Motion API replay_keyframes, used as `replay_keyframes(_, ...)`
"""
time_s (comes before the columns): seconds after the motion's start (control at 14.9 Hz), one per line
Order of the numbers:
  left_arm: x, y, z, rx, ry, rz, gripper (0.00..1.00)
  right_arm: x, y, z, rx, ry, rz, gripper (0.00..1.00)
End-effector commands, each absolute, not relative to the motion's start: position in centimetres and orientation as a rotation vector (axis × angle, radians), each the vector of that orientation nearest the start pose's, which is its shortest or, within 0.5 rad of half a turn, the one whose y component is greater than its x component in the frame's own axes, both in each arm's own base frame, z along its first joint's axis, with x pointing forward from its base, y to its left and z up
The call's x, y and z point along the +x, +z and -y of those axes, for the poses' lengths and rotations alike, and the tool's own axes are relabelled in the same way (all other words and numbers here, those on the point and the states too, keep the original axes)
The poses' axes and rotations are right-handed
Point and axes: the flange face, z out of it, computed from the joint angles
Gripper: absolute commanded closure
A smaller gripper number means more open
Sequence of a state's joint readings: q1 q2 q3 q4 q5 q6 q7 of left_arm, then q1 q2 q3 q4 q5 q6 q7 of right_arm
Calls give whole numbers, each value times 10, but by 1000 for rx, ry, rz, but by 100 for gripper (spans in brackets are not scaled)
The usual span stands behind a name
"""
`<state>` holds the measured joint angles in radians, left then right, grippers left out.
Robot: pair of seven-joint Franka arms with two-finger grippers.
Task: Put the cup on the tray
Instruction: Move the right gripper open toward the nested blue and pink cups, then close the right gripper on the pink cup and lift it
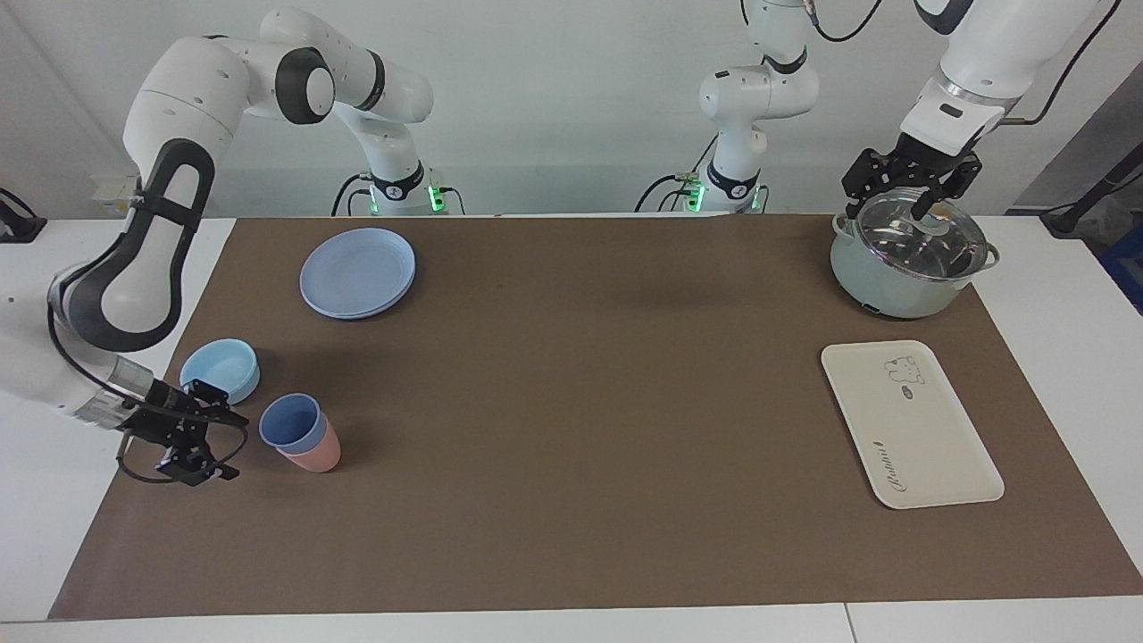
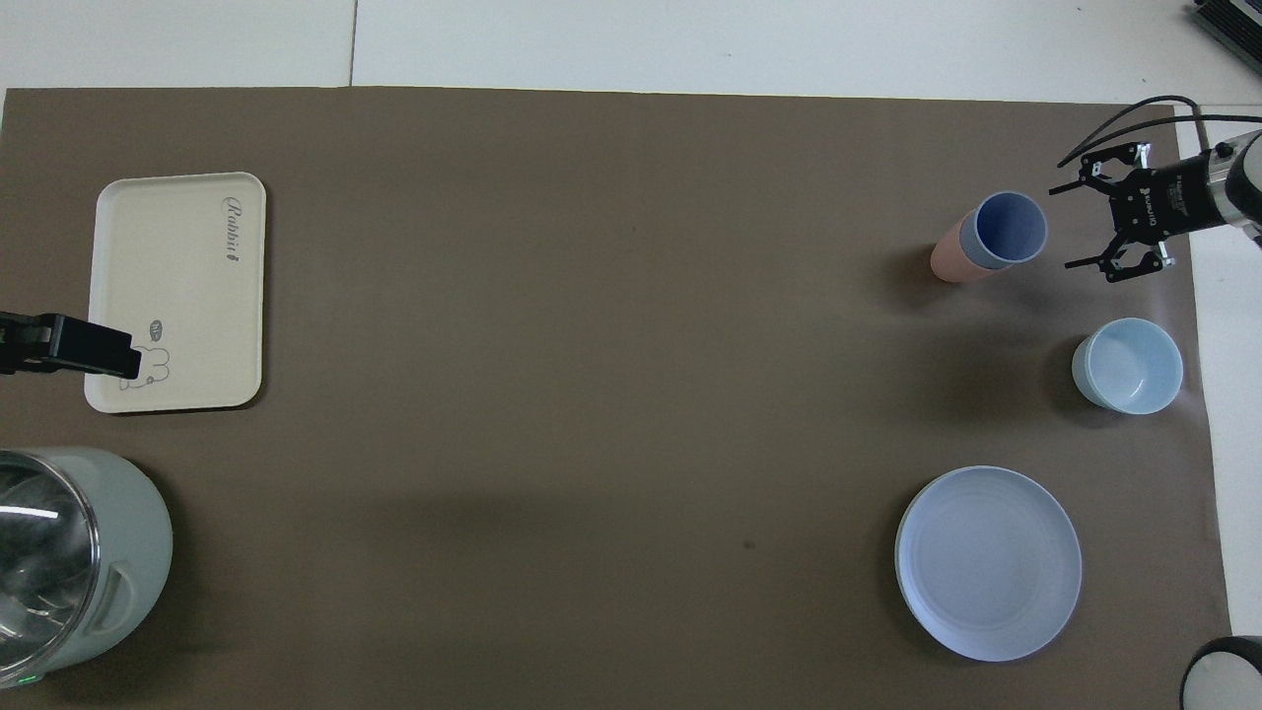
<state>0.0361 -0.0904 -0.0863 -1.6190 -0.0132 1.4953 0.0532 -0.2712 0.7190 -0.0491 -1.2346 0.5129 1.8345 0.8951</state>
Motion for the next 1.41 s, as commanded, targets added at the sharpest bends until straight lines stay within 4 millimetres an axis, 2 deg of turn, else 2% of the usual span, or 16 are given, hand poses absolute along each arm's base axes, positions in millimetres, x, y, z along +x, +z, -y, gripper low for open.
replay_keyframes(0.0, 512, 645, 28, -3128, 63, -150, 0, 716, 335, 175, -2018, 374, -1783, 4)
replay_keyframes(0.13, 511, 645, 28, -3128, 65, -150, 0, 706, 311, 174, -2011, 439, -1807, 4)
replay_keyframes(0.34, 512, 645, 28, -3128, 63, -150, 0, 690, 297, 162, -1948, 519, -1814, 4)
replay_keyframes(0.61, 512, 645, 28, -3128, 63, -150, 0, 689, 295, 156, -1894, 544, -1804, 5)
replay_keyframes(0.81, 512, 645, 28, -3128, 63, -150, 0, 675, 289, 149, -1792, 586, -1744, 5)
replay_keyframes(1.14, 512, 645, 28, -3128, 63, -150, 0, 672, 286, 146, -1786, 588, -1743, 5)
replay_keyframes(1.35, 512, 645, 28, -3128, 63, -150, 0, 673, 287, 138, -1829, 578, -1687, 5)
